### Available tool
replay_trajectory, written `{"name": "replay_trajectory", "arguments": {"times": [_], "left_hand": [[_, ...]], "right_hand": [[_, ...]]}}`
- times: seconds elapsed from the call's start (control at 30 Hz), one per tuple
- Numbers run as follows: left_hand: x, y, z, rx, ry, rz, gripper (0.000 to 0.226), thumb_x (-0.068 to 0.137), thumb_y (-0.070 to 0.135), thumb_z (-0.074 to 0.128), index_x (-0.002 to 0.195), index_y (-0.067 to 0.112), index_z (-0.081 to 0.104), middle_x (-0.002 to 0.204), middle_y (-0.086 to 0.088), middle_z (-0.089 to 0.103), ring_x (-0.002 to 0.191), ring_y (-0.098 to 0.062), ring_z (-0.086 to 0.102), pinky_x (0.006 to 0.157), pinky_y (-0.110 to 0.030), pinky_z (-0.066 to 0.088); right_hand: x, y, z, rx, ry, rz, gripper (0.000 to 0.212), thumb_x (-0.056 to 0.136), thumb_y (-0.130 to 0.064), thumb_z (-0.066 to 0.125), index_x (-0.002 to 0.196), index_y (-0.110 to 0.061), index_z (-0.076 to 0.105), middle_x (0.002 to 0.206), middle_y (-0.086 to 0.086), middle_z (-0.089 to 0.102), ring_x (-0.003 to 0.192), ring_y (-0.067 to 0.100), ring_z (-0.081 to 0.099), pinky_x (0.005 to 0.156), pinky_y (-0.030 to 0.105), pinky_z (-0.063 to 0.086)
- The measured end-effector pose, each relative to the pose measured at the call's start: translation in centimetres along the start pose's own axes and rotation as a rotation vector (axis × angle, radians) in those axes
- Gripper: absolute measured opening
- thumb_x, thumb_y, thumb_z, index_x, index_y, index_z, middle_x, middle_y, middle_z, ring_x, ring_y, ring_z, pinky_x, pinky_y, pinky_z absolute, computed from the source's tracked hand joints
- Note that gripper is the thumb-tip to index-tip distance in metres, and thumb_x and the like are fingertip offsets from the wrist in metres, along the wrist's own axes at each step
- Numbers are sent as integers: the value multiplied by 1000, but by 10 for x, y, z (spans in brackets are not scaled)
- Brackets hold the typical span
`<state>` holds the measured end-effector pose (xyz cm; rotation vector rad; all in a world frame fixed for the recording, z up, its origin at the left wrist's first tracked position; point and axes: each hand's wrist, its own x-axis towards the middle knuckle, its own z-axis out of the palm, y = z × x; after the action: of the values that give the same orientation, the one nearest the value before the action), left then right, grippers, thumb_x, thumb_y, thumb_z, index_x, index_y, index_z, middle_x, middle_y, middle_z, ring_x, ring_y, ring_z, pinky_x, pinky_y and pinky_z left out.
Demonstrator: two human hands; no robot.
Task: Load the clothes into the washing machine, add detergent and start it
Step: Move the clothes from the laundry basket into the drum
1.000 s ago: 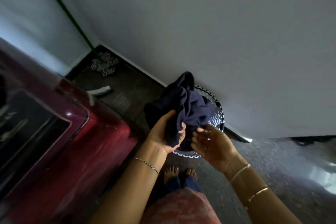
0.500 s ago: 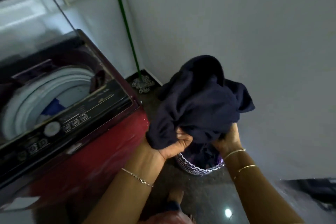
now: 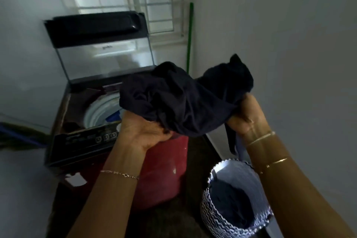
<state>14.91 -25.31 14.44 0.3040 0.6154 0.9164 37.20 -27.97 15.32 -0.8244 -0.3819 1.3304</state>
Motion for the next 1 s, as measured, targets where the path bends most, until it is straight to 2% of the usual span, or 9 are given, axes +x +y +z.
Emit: {"name": "replay_trajectory", "arguments": {"times": [0.07,0.1,0.17,0.27,0.4,0.63,0.77,0.87,1.0], "left_hand": [[-6,17,-6,-19,-12,38,65,83,68,45,120,17,62,122,-18,63,112,-40,56,90,-63,42],[-9,25,-7,-36,-44,56,67,82,69,45,118,16,63,118,-20,65,111,-43,56,89,-68,40],[-15,40,-6,-93,-151,80,71,81,69,49,121,13,65,121,-23,64,116,-46,55,94,-75,32],[-15,66,-9,-132,-217,140,67,80,64,55,120,12,68,126,-23,61,116,-48,56,97,-73,32],[2,115,-27,-169,-235,239,64,84,63,53,128,17,60,131,-18,59,118,-43,56,96,-66,40],[39,207,-62,-169,-121,372,67,82,63,54,132,19,57,127,-16,62,113,-39,61,102,-62,37],[62,249,-78,-209,-114,395,64,82,57,55,133,18,57,127,-14,63,103,-37,66,87,-60,49],[77,270,-86,-206,-107,384,56,88,56,49,124,15,62,111,-16,70,88,-36,71,73,-58,55],[104,282,-102,-157,6,327,49,91,53,49,109,11,66,95,-17,74,77,-34,73,65,-53,58]], "right_hand": [[7,-7,39,-92,-112,-27,54,80,3,44,133,1,48,129,25,54,109,36,58,101,46,45],[11,-9,59,-142,-174,-42,60,74,10,42,134,2,47,127,25,56,108,37,58,100,46,46],[21,-9,98,-251,-293,-58,58,71,20,36,124,3,54,100,19,67,86,29,67,83,38,57],[37,-2,155,-369,-410,-63,45,72,25,34,97,0,61,68,10,69,60,20,67,60,27,58],[69,20,216,-471,-483,-29,45,70,21,40,105,1,60,79,15,65,66,24,67,63,31,58],[137,67,297,-503,-521,21,54,68,17,43,120,10,53,103,24,59,93,37,60,84,47,54],[176,87,326,-488,-572,34,44,68,18,42,105,3,59,87,17,64,81,32,64,72,40,58],[202,101,338,-470,-561,46,34,66,19,40,84,-3,59,69,11,64,65,25,65,59,32,56],[231,124,336,-553,-498,80,33,67,21,38,76,-5,56,54,6,62,51,20,63,48,25,52]]}}
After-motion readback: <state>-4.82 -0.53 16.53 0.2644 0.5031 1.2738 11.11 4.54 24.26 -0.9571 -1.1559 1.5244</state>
